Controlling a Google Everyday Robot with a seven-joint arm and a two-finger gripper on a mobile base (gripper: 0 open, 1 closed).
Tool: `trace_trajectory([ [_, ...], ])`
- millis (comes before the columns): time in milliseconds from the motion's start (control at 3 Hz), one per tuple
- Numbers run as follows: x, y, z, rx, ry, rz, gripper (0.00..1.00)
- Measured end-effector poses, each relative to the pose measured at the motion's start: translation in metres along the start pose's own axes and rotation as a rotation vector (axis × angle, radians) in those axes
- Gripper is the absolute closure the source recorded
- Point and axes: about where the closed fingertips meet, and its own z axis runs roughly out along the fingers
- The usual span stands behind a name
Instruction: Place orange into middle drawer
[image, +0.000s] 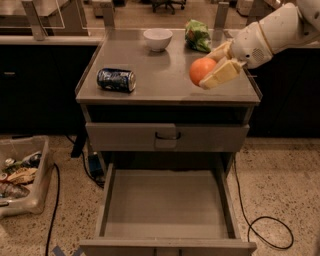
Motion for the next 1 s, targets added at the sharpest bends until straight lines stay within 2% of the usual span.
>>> trace_trajectory([
  [333, -0.024, 0.037, -0.046, 0.100, -0.066, 0.028, 1.00],
  [667, -0.041, 0.082, -0.074, 0.203, -0.107, 0.032, 1.00],
  [1000, -0.026, 0.125, -0.062, 0.219, -0.119, 0.079, 1.00],
])
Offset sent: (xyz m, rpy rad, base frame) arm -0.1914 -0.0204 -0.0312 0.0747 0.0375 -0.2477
